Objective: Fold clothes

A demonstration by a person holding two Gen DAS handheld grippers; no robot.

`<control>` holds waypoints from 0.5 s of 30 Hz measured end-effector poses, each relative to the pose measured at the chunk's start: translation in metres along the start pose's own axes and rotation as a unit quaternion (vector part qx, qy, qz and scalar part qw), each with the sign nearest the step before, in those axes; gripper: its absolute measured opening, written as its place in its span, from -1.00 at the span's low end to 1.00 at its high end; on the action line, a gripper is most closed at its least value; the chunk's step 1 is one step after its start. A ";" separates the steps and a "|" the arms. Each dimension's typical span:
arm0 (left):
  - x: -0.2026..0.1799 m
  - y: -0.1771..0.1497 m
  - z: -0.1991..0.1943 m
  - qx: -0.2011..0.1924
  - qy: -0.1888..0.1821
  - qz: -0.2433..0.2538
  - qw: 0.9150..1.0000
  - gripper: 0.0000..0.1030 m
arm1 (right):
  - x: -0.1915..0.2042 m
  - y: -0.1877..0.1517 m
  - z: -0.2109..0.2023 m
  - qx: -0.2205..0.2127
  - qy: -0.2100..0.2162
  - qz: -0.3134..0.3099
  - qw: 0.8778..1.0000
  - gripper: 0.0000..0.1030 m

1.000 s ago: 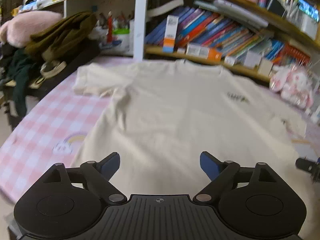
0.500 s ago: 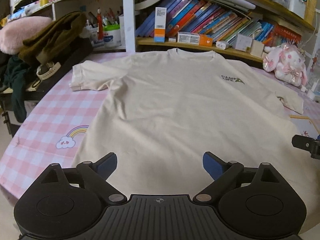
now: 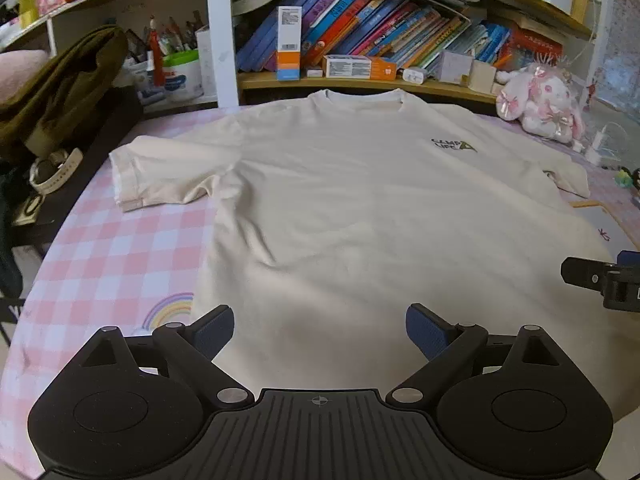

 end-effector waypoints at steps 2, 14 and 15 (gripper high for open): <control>0.005 0.003 0.002 -0.003 -0.011 0.007 1.000 0.84 | 0.008 0.000 -0.001 -0.002 -0.010 0.004 1.000 0.99; 0.074 0.028 0.022 -0.031 -0.050 -0.052 0.997 0.83 | 0.034 -0.003 -0.011 -0.019 -0.066 0.039 0.997 0.99; 0.084 0.029 0.025 -0.033 -0.055 -0.070 0.995 0.82 | 0.034 -0.004 -0.011 -0.018 -0.070 0.042 0.997 0.99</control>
Point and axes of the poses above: each gripper's, at about its wrist camera, not at the fingertips, and z roughly the way its jaws point, x to its left, y to its top, the point moved 10 cm from there along z, roughly the way its jaws point, and after that the axes turned 3 degrees about y, right-handed, at the moved point
